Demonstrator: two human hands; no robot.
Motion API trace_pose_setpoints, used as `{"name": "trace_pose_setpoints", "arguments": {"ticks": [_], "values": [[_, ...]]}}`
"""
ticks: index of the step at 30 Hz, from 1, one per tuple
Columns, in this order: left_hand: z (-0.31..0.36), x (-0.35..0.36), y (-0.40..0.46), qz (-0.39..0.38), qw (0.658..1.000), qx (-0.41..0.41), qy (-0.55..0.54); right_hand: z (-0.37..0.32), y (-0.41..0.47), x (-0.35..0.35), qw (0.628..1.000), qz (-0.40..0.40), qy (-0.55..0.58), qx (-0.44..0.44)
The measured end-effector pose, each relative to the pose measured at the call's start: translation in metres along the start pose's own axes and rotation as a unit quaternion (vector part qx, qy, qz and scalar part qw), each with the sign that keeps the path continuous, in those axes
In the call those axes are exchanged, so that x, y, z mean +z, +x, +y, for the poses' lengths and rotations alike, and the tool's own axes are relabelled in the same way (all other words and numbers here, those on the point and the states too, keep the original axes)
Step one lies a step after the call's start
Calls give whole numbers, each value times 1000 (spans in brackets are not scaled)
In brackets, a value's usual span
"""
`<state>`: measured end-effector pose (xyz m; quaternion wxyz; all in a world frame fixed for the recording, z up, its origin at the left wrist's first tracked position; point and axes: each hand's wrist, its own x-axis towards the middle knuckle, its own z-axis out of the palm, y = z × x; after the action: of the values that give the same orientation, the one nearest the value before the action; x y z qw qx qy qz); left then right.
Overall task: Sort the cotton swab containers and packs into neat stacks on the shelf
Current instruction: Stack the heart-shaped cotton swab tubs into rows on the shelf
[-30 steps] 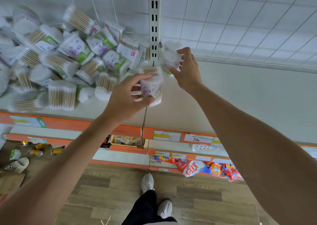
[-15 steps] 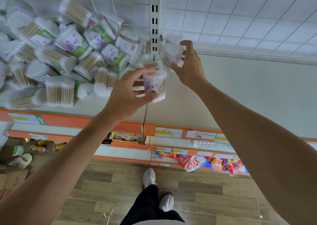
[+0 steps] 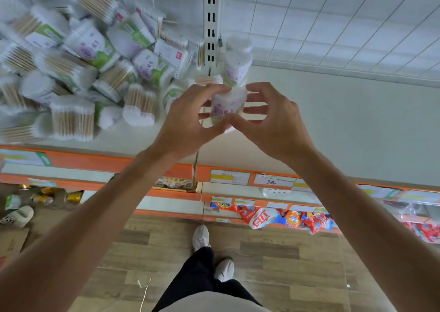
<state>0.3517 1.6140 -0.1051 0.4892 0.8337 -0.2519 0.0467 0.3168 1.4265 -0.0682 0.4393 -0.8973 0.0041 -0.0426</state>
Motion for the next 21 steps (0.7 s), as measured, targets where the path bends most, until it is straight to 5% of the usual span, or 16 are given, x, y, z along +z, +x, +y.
{"name": "trace_pose_setpoints", "arguments": {"ticks": [9, 21], "values": [[0, -3, 6, -58, 996, -11, 67, 13, 8, 3, 998, 38, -26, 38], [-15, -34, 32, -13, 992, -57, 108, 36, 40, 21, 997, 74, -24, 16]]}}
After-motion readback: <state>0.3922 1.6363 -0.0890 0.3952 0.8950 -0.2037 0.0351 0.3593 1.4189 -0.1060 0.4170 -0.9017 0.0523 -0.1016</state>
